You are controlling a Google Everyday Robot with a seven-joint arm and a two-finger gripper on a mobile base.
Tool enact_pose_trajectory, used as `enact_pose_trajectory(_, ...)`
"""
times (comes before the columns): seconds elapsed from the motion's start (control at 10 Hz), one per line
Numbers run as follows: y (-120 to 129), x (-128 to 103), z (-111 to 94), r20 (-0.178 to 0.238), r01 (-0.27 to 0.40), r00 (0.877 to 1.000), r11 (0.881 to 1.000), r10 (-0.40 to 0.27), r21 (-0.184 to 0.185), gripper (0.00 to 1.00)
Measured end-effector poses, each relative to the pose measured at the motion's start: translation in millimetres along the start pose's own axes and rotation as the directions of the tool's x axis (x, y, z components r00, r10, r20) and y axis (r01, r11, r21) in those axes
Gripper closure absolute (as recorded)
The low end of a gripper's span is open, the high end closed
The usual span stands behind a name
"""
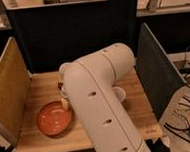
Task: Pick up the ceramic bowl
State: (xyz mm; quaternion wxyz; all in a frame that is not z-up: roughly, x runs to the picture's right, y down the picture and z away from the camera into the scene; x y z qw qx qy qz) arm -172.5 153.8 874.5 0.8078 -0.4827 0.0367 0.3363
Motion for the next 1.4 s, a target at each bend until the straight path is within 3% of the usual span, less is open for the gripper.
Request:
enact_pose_trajectory(0.2,-1.4,1.7,-0.3,0.009,-0.018,1.0,1.0,0.018,-0.012,1.0)
enact_pose_trajectory(0.5,-10.8,10.9,-25.2,0.065,-0.111,0.991,0.992,0.116,-0.064,1.0)
enact_pose_trajectory(0.8,-32.6,27.5,-72.6,0.138,-0.215,0.964,0.973,0.226,-0.087,1.0)
enact_pose_trajectory(1.2,-64.4,50.6,-146.6,0.266,-0.302,0.916,0.953,0.301,-0.038,1.0)
enact_pose_trajectory(1.3,-68.8,56.5,-158.7,0.287,-0.315,0.906,0.949,0.31,-0.03,1.0)
enact_pose_trajectory(1.4,-69.2,56.1,-158.6,0.289,-0.315,0.906,0.949,0.31,-0.029,1.0)
